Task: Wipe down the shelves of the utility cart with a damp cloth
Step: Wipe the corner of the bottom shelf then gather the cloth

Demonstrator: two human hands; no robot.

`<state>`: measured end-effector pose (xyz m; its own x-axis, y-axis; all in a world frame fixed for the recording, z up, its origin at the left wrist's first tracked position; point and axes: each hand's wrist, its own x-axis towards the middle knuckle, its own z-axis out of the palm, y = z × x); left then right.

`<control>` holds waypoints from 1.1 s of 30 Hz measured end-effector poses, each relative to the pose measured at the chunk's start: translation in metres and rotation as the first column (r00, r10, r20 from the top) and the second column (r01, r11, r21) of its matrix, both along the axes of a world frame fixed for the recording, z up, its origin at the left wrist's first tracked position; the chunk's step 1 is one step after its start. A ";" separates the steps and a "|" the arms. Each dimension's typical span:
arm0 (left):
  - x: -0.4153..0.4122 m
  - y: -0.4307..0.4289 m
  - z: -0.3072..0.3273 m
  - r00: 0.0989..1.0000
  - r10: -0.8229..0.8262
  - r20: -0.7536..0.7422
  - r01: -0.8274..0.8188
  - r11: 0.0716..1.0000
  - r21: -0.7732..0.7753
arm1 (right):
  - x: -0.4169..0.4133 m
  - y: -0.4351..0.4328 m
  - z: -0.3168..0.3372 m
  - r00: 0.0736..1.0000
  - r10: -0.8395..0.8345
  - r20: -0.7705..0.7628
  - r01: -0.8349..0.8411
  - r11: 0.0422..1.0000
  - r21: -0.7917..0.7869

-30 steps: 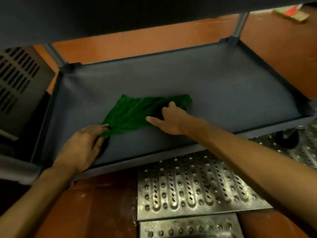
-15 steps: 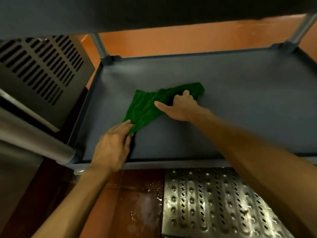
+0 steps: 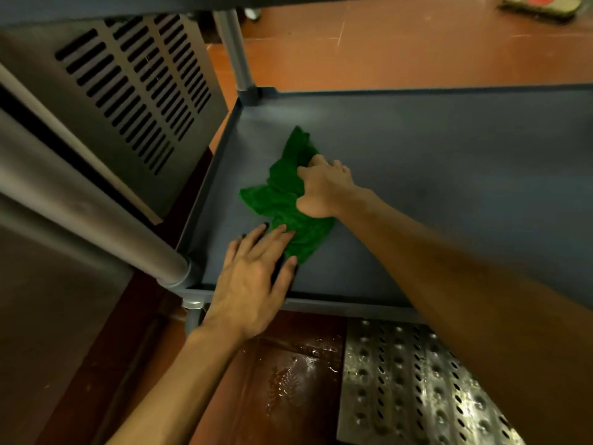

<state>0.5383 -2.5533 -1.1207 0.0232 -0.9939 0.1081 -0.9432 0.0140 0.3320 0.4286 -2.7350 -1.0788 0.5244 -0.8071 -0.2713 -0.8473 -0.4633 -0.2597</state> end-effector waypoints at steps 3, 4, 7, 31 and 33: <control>-0.004 0.005 0.000 0.997 0.072 -0.041 -0.076 0.991 -0.113 | 0.006 0.012 0.000 0.995 0.097 0.032 -0.098 0.995 0.018; -0.005 0.005 0.000 0.990 0.127 -0.061 -0.134 0.981 -0.139 | 0.007 0.017 0.001 0.991 0.127 0.046 -0.128 0.992 0.012; -0.008 0.003 0.000 0.974 0.220 -0.058 -0.227 0.958 -0.174 | 0.011 0.038 0.004 0.968 0.243 0.059 -0.243 0.970 -0.016; -0.067 0.104 0.130 0.580 0.430 -0.691 -0.447 0.878 0.171 | -0.072 0.165 0.125 0.726 -0.225 0.649 -0.059 0.921 0.385; -0.069 0.119 0.152 0.503 0.442 -0.743 -0.454 0.866 0.208 | -0.077 0.179 0.151 0.747 -0.205 0.632 -0.101 0.905 0.414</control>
